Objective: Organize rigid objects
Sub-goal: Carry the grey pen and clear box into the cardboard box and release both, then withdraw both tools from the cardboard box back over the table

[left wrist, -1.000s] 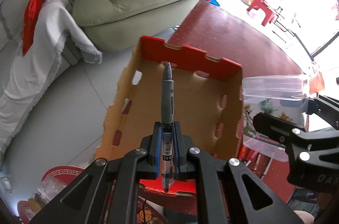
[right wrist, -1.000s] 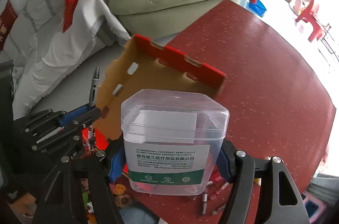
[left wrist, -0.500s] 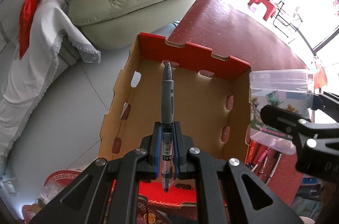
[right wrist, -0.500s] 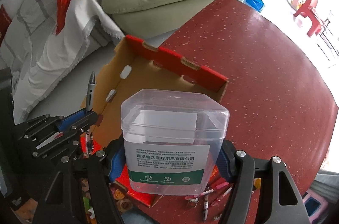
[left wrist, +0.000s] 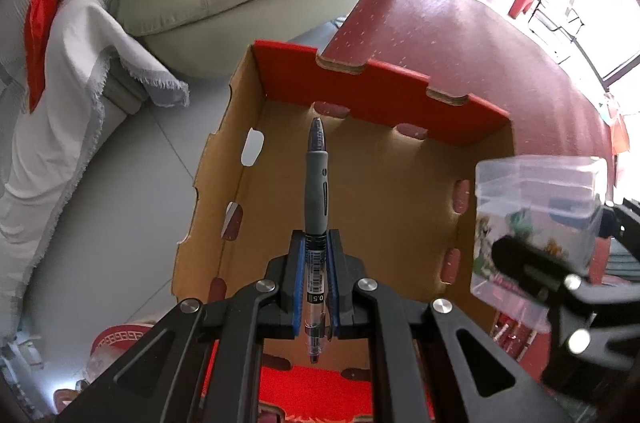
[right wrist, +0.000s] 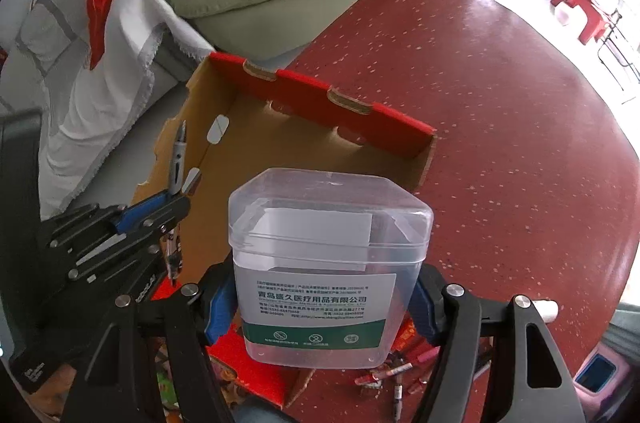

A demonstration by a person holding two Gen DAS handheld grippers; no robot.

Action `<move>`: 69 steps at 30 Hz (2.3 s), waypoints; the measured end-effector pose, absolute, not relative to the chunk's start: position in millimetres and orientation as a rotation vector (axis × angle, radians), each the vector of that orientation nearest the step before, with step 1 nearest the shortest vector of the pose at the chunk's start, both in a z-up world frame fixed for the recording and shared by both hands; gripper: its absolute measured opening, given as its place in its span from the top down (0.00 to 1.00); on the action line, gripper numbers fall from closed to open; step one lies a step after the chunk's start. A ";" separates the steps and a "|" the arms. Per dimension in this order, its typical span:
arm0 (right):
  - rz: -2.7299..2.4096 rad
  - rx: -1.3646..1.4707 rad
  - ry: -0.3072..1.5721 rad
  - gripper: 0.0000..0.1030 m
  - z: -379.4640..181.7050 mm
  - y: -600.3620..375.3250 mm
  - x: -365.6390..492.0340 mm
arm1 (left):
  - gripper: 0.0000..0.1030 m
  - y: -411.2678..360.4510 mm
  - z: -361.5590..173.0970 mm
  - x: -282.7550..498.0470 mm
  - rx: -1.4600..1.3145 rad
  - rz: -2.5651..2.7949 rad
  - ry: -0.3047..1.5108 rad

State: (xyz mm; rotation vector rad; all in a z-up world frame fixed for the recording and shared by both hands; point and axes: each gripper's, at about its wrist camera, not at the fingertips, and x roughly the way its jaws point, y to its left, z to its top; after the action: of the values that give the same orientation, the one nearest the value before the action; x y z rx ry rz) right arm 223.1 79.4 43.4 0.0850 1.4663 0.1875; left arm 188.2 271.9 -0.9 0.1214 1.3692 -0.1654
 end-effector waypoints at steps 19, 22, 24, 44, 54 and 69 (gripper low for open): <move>0.169 0.074 1.461 0.01 29.4 69.1 235.0 | 0.00 267.8 -35.1 198.6 0.160 -0.096 1.477; 0.191 0.044 1.406 0.01 46.9 65.3 224.1 | 0.00 264.5 -29.9 192.8 0.150 -0.091 1.475; 0.182 0.048 1.388 0.01 56.0 55.6 214.1 | 0.00 260.1 -25.6 187.0 0.166 -0.090 1.469; -0.343 0.585 1.312 0.01 53.7 -179.1 -7.5 | 0.00 90.4 36.1 49.4 0.293 -0.378 1.352; -0.353 0.632 1.391 0.01 9.0 -220.3 -60.7 | 0.00 18.6 3.5 6.2 0.402 -0.411 1.398; -0.364 0.702 1.390 0.01 -0.4 -255.6 -66.4 | 0.00 2.4 5.2 14.0 0.456 -0.358 1.353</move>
State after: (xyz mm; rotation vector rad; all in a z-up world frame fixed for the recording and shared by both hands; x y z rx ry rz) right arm -66.4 -255.6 -0.4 0.7018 1.3905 -0.3643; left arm 14.0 2.4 5.2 0.4557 1.3532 -0.3583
